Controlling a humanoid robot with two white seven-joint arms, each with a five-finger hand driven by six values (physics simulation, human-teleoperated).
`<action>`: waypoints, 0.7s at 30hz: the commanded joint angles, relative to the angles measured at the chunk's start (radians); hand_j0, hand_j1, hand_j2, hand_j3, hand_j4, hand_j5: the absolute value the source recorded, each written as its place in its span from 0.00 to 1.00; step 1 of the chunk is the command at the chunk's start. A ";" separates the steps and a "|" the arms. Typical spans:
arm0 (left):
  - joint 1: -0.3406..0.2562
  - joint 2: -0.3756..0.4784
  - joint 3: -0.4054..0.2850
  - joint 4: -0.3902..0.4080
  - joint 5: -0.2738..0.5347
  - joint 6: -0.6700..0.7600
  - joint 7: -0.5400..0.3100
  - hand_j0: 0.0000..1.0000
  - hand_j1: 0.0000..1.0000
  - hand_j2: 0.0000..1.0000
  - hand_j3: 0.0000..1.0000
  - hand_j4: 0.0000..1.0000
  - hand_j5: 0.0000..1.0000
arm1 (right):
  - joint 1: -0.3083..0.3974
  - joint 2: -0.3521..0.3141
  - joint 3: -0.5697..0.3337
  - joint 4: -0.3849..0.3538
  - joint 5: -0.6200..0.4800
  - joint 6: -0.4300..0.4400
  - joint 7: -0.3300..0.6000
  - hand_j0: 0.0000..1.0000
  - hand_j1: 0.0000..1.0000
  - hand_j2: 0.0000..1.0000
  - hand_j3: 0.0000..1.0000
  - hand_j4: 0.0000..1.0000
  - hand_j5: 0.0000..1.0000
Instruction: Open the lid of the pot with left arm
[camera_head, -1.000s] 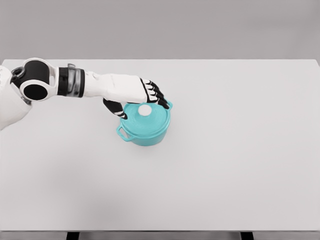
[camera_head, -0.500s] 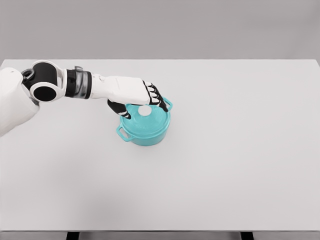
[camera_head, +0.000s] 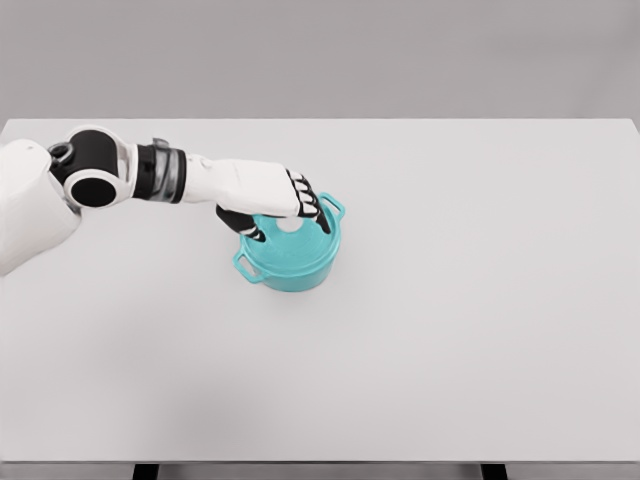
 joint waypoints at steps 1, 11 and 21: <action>0.000 0.000 -0.006 0.000 0.005 0.003 0.000 0.81 0.81 0.81 0.81 0.81 0.81 | 0.000 0.000 0.000 0.000 -0.001 0.000 0.000 1.00 1.00 1.00 1.00 1.00 1.00; 0.000 -0.001 -0.006 0.000 0.005 0.003 0.000 0.63 0.63 0.63 0.63 0.63 0.63 | 0.000 0.000 0.000 0.000 -0.001 0.000 0.000 1.00 1.00 1.00 1.00 1.00 1.00; -0.003 -0.001 -0.006 0.000 0.001 0.003 0.000 0.47 0.47 0.47 0.47 0.47 0.47 | 0.000 0.000 0.000 0.000 0.001 0.000 0.000 1.00 1.00 1.00 1.00 1.00 1.00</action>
